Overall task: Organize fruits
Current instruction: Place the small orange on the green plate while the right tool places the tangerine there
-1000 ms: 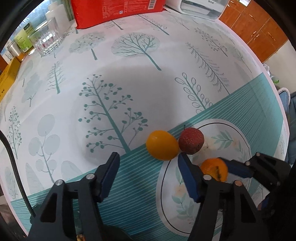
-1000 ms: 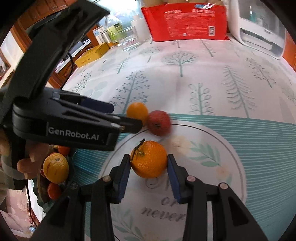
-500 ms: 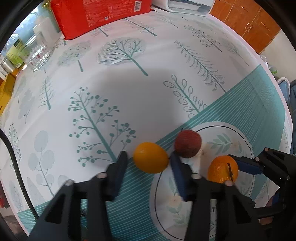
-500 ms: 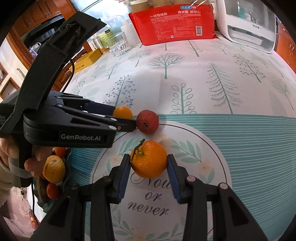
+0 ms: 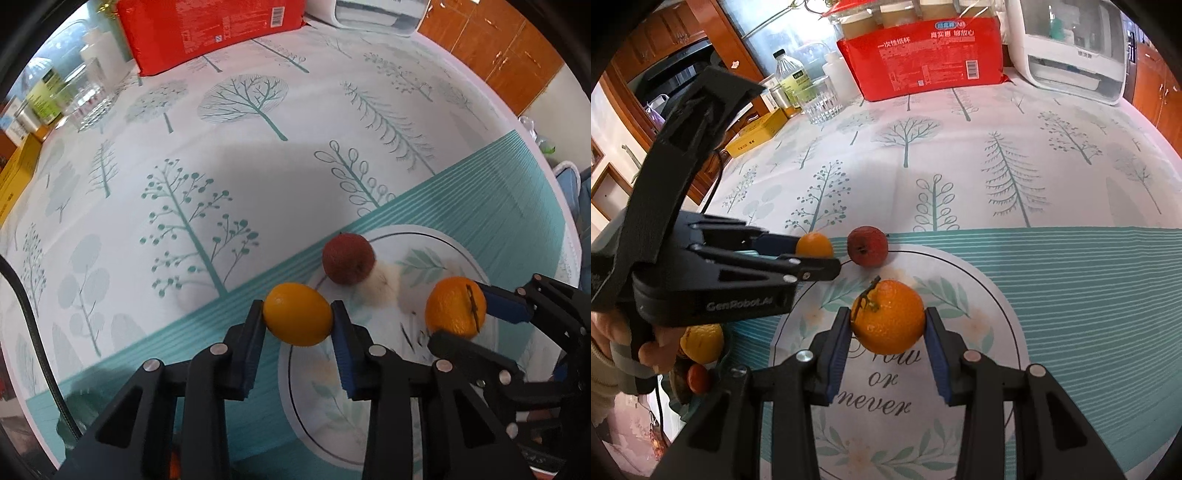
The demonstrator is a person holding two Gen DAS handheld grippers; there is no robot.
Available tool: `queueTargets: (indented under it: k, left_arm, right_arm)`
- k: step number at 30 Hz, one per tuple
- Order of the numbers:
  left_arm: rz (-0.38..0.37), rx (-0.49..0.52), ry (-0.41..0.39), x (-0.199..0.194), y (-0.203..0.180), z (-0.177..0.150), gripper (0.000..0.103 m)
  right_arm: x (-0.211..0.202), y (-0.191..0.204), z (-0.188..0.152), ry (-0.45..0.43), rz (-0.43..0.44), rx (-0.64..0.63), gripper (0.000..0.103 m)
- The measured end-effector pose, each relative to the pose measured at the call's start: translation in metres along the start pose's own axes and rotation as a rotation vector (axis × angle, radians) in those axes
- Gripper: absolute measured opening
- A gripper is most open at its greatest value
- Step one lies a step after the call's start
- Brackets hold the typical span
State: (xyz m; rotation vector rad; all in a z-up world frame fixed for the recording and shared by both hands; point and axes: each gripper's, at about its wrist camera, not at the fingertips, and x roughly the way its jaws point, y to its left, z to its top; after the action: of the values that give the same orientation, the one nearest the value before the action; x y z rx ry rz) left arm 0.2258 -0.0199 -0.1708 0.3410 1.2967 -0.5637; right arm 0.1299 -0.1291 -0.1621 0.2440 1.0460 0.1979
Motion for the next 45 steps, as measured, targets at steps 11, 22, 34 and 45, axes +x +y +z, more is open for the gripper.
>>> queueTargets:
  k: [11, 22, 34, 45]
  left_arm:
    - [-0.050, -0.064, -0.062, -0.068, -0.001, -0.057, 0.033]
    - [-0.054, -0.178, -0.126, -0.134, 0.029, -0.141, 0.033]
    - [0.041, -0.377, -0.208, -0.169, 0.114, -0.202, 0.034]
    - [0.087, -0.449, -0.230, -0.151, 0.180, -0.177, 0.034]
  right_arm:
    - [-0.040, 0.030, -0.009, -0.040, -0.013, -0.012, 0.039]
    - [-0.083, 0.095, -0.018, -0.072, 0.000, -0.094, 0.039]
    - [-0.064, 0.188, -0.013, -0.027, 0.060, -0.246, 0.039]
    - [0.007, 0.235, 0.015, 0.047, 0.068, -0.323, 0.039]
